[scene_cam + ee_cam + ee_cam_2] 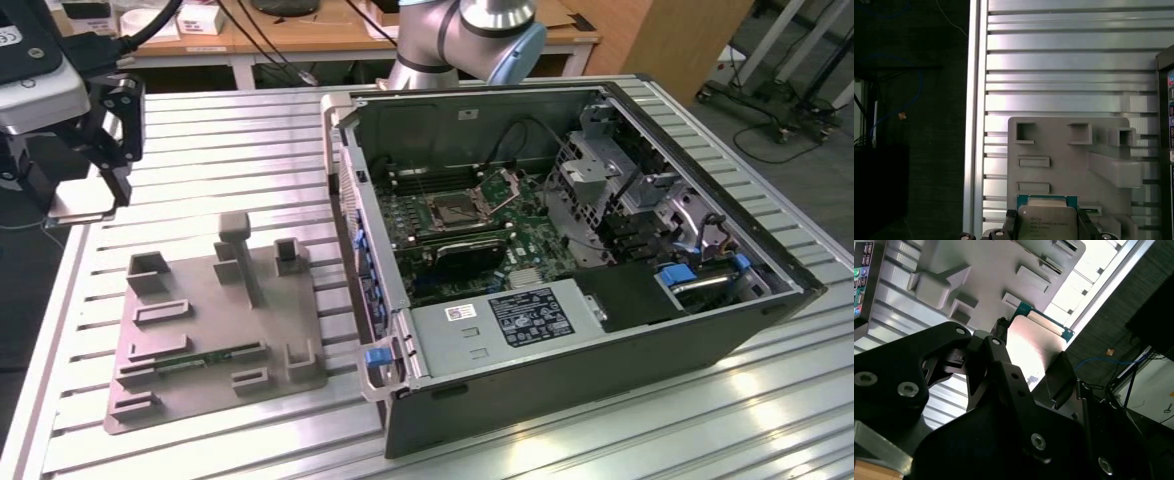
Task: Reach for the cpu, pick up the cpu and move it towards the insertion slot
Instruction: 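Pick up the cpu and move it towards the insertion slot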
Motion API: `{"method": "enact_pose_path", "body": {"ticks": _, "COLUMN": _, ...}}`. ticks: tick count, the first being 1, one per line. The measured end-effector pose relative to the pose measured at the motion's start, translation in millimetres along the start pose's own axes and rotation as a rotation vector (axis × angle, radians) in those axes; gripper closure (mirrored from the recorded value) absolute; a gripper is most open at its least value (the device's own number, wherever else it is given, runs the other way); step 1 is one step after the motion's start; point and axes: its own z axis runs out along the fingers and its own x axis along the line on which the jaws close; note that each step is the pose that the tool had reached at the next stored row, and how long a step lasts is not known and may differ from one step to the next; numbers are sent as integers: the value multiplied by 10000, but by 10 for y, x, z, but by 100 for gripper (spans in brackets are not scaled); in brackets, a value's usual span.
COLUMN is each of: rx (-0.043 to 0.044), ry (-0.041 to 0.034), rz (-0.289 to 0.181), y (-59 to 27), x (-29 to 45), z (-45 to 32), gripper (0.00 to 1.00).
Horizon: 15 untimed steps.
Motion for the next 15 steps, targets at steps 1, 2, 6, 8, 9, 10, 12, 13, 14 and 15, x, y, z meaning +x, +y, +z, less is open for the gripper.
{"method": "enact_pose_path", "body": {"ticks": 1, "rx": 0, "ry": -1, "rz": 0, "y": 0, "x": -9, "z": 0, "gripper": 45}}
{"method": "enact_pose_path", "body": {"ticks": 2, "rx": -1, "ry": -1, "rz": 0, "y": 0, "x": -13, "z": 1, "gripper": 45}}
{"method": "enact_pose_path", "body": {"ticks": 6, "rx": 0, "ry": 1, "rz": 0, "y": 0, "x": -15, "z": 0, "gripper": 45}}
{"method": "enact_pose_path", "body": {"ticks": 8, "rx": -1, "ry": 0, "rz": 0, "y": 0, "x": -16, "z": 0, "gripper": 45}}
{"method": "enact_pose_path", "body": {"ticks": 9, "rx": -1, "ry": 0, "rz": 0, "y": 0, "x": -16, "z": 1, "gripper": 45}}
{"method": "enact_pose_path", "body": {"ticks": 10, "rx": -1, "ry": 0, "rz": 0, "y": 0, "x": -16, "z": 1, "gripper": 45}}
{"method": "enact_pose_path", "body": {"ticks": 12, "rx": -1, "ry": 0, "rz": 0, "y": 0, "x": -17, "z": 0, "gripper": 45}}
{"method": "enact_pose_path", "body": {"ticks": 13, "rx": -1, "ry": 0, "rz": 0, "y": 0, "x": -17, "z": -1, "gripper": 45}}
{"method": "enact_pose_path", "body": {"ticks": 14, "rx": 0, "ry": 1, "rz": 0, "y": 0, "x": -17, "z": -6, "gripper": 45}}
{"method": "enact_pose_path", "body": {"ticks": 15, "rx": 0, "ry": 1, "rz": 0, "y": 0, "x": -17, "z": -13, "gripper": 45}}
